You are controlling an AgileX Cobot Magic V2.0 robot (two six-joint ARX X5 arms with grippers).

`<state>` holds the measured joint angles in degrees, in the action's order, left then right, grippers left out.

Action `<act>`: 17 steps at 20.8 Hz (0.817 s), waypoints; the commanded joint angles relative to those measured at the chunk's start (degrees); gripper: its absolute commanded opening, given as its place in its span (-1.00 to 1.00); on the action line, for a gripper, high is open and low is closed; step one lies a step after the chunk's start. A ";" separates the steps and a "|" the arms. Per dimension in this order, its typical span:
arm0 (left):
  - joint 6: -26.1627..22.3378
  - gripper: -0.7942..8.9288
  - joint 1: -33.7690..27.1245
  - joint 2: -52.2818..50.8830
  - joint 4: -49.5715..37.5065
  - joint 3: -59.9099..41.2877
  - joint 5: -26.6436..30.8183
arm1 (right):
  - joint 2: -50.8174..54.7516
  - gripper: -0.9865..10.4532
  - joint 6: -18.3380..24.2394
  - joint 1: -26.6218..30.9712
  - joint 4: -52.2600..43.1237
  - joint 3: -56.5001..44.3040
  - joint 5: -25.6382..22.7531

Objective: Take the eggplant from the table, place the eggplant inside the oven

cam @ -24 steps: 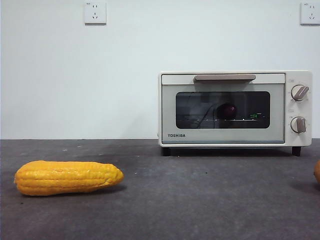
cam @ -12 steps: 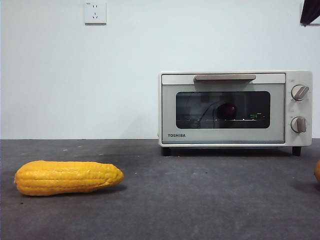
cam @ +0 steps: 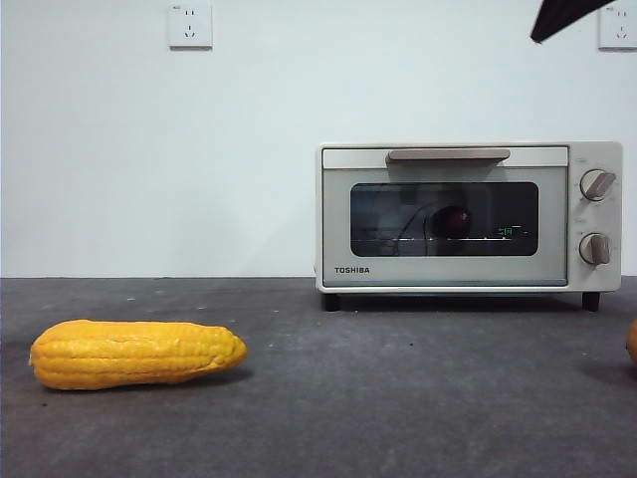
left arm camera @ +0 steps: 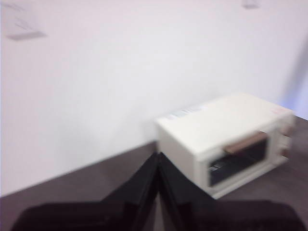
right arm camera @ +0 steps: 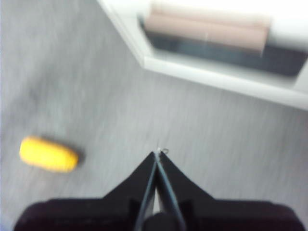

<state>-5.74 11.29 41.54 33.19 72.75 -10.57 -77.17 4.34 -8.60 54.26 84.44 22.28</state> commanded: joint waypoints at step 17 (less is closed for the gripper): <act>-2.62 -0.84 -10.95 -28.92 -2.45 -29.11 0.07 | -0.33 -0.83 0.39 -0.02 -9.90 0.04 -0.22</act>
<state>-10.50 0.54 13.39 31.59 45.69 -10.61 -77.17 4.34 -8.60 44.84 84.44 22.28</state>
